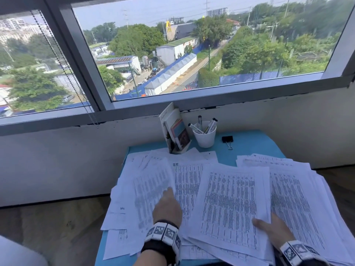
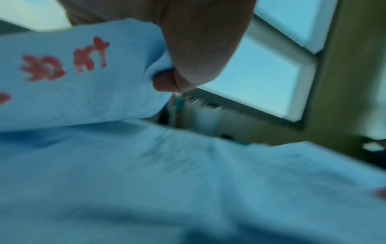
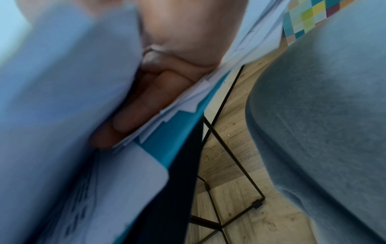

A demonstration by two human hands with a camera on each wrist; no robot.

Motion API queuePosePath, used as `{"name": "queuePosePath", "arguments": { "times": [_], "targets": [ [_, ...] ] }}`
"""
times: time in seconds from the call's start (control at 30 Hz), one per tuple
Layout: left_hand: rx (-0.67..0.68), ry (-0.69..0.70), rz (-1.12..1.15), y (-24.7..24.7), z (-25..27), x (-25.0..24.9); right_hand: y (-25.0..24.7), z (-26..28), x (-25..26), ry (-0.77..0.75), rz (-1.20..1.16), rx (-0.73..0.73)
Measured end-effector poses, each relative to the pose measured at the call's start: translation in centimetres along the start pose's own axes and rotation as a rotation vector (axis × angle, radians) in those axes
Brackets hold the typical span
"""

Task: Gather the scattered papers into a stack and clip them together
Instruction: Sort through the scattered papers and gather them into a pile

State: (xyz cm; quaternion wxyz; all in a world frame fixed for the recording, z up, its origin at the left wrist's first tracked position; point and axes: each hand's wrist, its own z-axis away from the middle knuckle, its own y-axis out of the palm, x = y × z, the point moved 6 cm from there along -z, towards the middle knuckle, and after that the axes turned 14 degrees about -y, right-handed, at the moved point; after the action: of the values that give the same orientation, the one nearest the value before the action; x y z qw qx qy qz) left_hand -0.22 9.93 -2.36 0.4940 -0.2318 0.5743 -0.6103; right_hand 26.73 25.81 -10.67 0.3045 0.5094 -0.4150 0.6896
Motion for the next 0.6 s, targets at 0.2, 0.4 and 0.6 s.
{"name": "queuePosePath", "arguments": {
  "times": [0.2,0.4,0.6],
  "targets": [
    [0.174,0.47,-0.069,5.9,9.7,-10.3,0.3,0.1,-0.3,0.083,-0.142,-0.018],
    [0.47,0.366,-0.28,12.8,12.8,-11.2,0.4,-0.1,0.3,0.127,-0.39,-0.073],
    [0.158,0.522,0.142,8.1,10.2,-8.9,0.8,0.3,0.7,0.007,-0.096,0.016]
  ]
}}
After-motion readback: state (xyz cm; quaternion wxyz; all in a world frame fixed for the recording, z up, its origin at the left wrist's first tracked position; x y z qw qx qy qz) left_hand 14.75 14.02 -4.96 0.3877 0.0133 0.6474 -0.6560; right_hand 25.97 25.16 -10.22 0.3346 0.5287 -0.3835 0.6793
